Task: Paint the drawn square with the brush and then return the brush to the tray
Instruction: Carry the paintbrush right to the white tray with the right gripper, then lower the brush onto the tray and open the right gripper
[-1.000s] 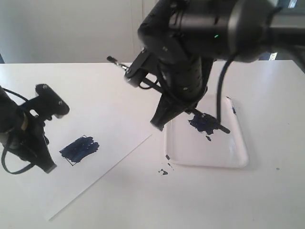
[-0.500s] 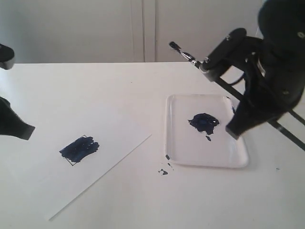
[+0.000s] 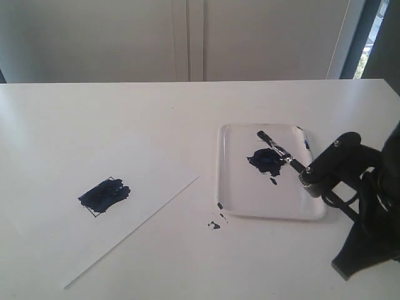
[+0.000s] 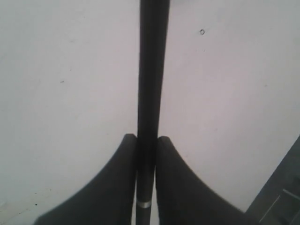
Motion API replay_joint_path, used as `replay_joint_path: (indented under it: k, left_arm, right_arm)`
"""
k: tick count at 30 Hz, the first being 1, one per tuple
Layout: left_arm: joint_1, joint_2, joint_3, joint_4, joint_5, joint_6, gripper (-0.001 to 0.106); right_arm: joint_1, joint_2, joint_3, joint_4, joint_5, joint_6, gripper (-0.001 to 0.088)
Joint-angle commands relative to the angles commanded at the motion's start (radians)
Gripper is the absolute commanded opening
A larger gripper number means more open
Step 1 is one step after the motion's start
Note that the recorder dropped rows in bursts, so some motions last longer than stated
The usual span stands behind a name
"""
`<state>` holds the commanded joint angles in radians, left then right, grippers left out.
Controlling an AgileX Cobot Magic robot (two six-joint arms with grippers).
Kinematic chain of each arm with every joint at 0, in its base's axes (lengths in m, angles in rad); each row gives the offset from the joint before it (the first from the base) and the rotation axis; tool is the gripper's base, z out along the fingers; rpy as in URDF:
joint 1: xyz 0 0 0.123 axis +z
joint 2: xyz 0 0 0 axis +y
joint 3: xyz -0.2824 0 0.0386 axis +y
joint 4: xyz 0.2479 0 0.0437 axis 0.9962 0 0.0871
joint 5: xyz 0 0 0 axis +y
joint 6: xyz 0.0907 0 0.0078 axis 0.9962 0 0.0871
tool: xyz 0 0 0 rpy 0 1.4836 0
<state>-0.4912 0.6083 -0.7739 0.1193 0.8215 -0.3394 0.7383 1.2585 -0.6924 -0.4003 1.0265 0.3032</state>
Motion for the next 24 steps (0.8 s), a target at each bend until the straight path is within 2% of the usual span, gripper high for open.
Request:
replay_joint_path:
  k: [5, 9, 11, 17, 21, 24]
  left_arm:
    - [0.000, -0.087, 0.147, -0.094, -0.021, -0.007, 0.000]
    - [0.000, -0.143, 0.275, -0.178, -0.052, -0.007, 0.000]
    - [0.000, -0.168, 0.325, -0.212, -0.074, -0.007, 0.000]
    - [0.000, -0.212, 0.309, -0.228, -0.062, -0.003, 0.000]
    - [0.000, -0.212, 0.309, -0.338, -0.111, 0.049, 0.000]
    - [0.000, -0.212, 0.309, -0.348, -0.119, 0.066, 0.000]
  right_arm:
    - [0.000, 0.009, 0.019, 0.089, -0.092, 0.096, 0.0000]
    - [0.000, 0.036, 0.019, 0.244, -0.162, 0.117, 0.0000]
    - [0.000, 0.059, 0.019, 0.273, -0.189, 0.131, 0.0000]
    - [0.000, 0.135, 0.019, 0.316, -0.211, 0.156, 0.0000]
    - [0.000, 0.195, 0.019, 0.320, -0.228, 0.198, 0.0000]
    - [0.000, 0.236, 0.019, 0.326, -0.228, 0.198, 0.0000]
